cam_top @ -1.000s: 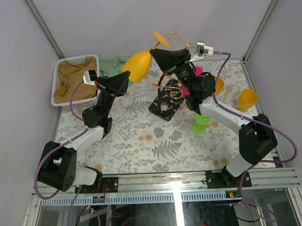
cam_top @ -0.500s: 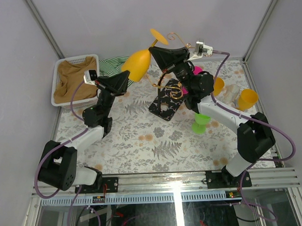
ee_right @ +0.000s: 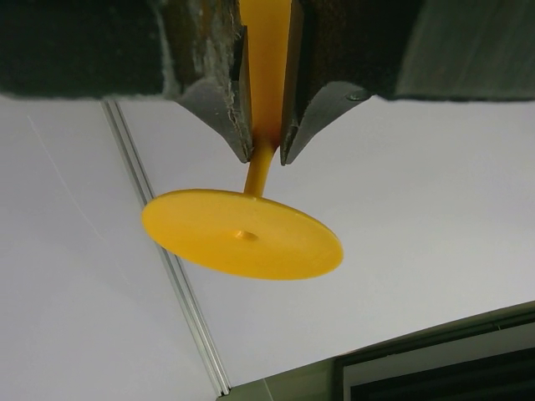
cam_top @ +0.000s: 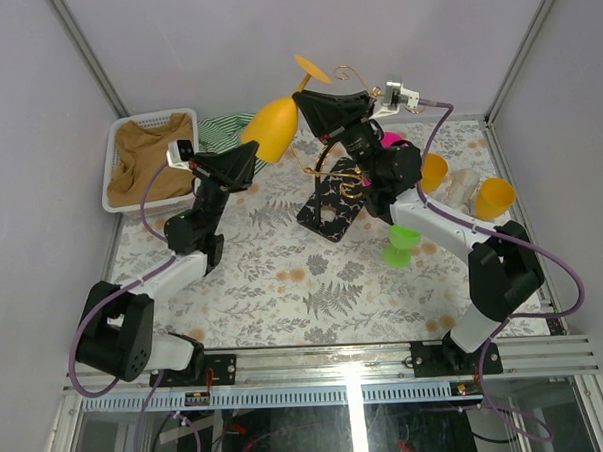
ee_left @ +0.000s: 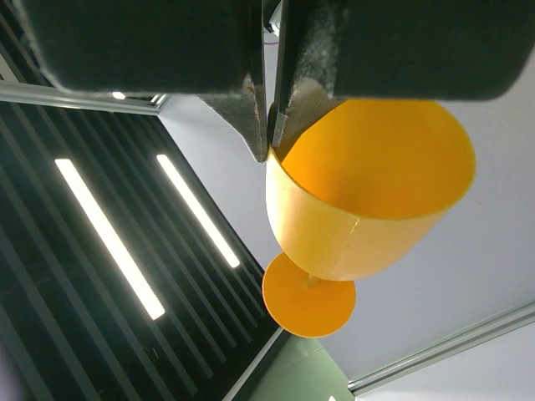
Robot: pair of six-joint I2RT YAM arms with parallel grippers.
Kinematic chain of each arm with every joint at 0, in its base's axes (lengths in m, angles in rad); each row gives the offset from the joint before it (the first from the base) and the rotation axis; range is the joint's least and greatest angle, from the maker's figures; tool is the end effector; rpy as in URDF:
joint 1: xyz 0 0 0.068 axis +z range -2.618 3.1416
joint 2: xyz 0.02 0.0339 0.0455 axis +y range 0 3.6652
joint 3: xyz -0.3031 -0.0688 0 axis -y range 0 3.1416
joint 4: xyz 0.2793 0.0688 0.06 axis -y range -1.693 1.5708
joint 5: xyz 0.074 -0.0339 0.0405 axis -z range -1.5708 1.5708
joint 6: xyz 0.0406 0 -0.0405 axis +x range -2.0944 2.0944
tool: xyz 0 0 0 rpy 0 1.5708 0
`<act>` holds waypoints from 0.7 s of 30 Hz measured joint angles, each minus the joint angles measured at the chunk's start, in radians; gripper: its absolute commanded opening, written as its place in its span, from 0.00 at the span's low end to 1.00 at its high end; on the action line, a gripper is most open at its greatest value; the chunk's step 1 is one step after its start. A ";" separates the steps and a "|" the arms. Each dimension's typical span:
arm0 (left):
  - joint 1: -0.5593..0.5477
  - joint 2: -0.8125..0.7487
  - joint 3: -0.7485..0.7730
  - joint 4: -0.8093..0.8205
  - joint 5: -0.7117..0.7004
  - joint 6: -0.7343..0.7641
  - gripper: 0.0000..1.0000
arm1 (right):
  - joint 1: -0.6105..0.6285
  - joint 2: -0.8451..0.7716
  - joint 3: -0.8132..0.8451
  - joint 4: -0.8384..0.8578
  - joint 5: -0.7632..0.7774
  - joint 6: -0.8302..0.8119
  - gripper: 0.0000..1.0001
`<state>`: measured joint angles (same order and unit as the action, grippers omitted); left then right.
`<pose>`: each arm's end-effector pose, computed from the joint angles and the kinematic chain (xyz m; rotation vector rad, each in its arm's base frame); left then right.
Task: Place the wine glass upside down on the wine glass rack
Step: Turn the wine glass upside down at the wine rack.
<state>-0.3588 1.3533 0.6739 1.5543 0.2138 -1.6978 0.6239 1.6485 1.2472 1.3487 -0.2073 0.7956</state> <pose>0.2614 -0.1072 0.3679 -0.3255 0.8107 -2.0244 0.3120 0.2349 0.4542 -0.1605 0.6965 1.4293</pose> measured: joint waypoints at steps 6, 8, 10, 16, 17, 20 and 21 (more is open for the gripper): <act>0.000 -0.001 -0.002 0.000 0.006 0.000 0.00 | 0.003 0.005 0.010 -0.005 0.004 -0.007 0.19; 0.000 -0.003 -0.004 0.000 0.006 0.000 0.00 | 0.005 0.005 0.012 -0.006 0.005 -0.010 0.22; 0.000 -0.004 -0.006 0.000 0.007 0.000 0.00 | 0.006 0.005 0.012 -0.007 0.005 -0.011 0.26; 0.000 -0.008 -0.016 0.001 0.011 0.000 0.00 | 0.010 0.006 0.012 -0.029 0.002 -0.021 0.34; 0.000 -0.008 -0.017 0.001 0.013 0.000 0.00 | 0.012 0.006 0.012 -0.032 0.003 -0.023 0.34; 0.000 -0.008 -0.019 0.001 0.017 0.000 0.00 | 0.016 0.007 0.013 -0.035 0.001 -0.030 0.26; 0.000 -0.008 -0.020 0.001 0.018 0.000 0.00 | 0.016 0.007 0.013 -0.035 0.002 -0.031 0.22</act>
<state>-0.3592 1.3449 0.6540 1.5551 0.2321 -1.6981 0.6395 1.6558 1.2602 1.3132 -0.2054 0.7647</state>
